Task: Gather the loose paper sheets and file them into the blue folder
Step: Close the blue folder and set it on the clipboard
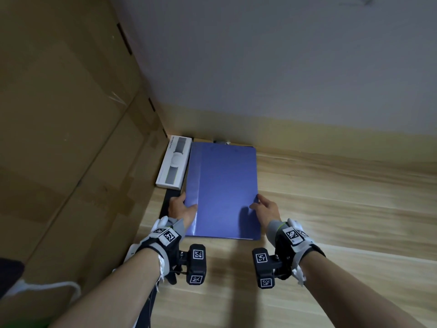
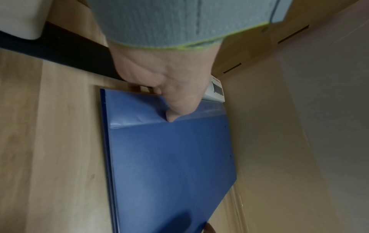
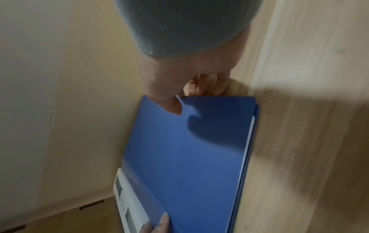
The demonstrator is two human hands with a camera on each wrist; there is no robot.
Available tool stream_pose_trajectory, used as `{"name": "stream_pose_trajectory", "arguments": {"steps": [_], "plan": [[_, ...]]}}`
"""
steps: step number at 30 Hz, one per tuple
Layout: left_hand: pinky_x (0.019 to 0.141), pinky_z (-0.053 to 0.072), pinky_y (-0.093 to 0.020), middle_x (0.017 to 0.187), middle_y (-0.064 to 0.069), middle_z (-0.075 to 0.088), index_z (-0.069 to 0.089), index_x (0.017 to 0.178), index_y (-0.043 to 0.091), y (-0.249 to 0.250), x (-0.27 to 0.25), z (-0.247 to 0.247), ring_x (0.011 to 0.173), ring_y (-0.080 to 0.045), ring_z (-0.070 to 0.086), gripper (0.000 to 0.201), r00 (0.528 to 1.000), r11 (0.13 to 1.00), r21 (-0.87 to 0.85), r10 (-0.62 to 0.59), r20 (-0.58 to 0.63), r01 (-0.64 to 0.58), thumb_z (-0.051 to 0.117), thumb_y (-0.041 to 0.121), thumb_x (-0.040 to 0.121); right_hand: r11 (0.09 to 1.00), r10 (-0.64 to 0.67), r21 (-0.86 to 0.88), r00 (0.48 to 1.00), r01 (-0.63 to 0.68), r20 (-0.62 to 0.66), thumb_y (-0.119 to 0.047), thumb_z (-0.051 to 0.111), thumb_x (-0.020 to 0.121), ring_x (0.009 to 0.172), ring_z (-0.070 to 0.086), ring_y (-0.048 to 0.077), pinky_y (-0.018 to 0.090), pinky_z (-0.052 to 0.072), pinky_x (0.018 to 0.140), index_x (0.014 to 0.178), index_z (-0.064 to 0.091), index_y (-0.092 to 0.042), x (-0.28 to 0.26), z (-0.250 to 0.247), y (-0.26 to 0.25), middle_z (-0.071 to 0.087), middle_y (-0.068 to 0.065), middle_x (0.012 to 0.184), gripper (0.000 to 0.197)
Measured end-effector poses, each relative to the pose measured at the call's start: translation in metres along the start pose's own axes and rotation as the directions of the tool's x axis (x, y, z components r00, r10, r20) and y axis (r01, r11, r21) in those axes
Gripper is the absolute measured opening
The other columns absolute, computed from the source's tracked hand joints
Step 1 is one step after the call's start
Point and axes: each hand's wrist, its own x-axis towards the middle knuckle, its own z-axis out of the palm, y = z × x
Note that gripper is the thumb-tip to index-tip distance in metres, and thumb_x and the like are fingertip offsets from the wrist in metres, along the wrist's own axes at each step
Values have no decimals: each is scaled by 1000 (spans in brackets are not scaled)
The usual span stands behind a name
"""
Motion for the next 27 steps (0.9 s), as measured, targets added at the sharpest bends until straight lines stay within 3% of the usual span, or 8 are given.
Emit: {"name": "stream_pose_trajectory", "arguments": {"steps": [2,7,10,15,18,21,25,27], "plan": [[82,59,-42,112,-9,63,66,110,26,-14,13,7,89,-29,68,44,1000,998,63,1,-5,0,61,30,67,1000,0,-7,1000,0,-2,-3,58,90,130,49,28,33,38,109,146,45,-9,2,0,1,53,7,144,57],[93,50,-41,123,-15,46,52,135,17,12,-5,5,103,-39,58,51,999,987,156,-40,-33,45,59,13,84,997,-33,-67,999,33,3,-3,58,90,106,57,24,28,42,91,144,48,-11,-1,-9,-2,62,7,120,56],[90,51,-44,126,-15,47,51,131,10,22,-17,4,105,-39,58,48,995,988,127,-83,-49,89,56,9,83,1000,-16,-26,1000,16,12,-2,61,87,116,60,28,31,43,103,140,51,-7,-3,-23,1,64,11,123,54],[83,52,-40,121,-17,59,58,117,3,18,-32,3,102,-38,60,39,978,974,90,-207,-26,208,59,10,78,998,51,30,997,-52,57,-20,66,62,85,69,36,52,54,91,75,76,-9,11,-35,40,73,13,79,20],[87,53,-42,119,-13,61,59,121,11,20,-32,4,100,-36,61,45,984,983,56,-175,20,173,58,9,77,995,23,94,997,-30,67,-22,64,63,79,69,37,55,55,85,62,74,-13,13,-31,57,72,12,72,13],[82,52,-38,113,-12,64,60,117,12,21,-32,8,97,-34,63,41,989,989,-11,-144,32,145,56,6,77,987,9,163,999,-16,44,-17,64,66,76,60,27,49,53,84,60,71,-12,-17,-32,44,66,5,67,10],[73,47,-29,103,-10,69,64,105,13,27,-39,23,86,-27,64,31,995,991,-105,-74,61,80,57,1,77,982,21,186,1000,-19,-7,-10,68,76,85,56,25,35,47,84,100,70,-11,-19,-41,33,63,9,88,24],[73,48,-29,104,-13,68,64,107,8,28,-38,29,88,-29,64,32,997,990,-124,-54,58,61,56,-2,78,984,32,177,999,-27,-26,-22,69,63,79,53,23,33,46,77,93,69,-15,-13,-43,32,61,6,83,31]]}}
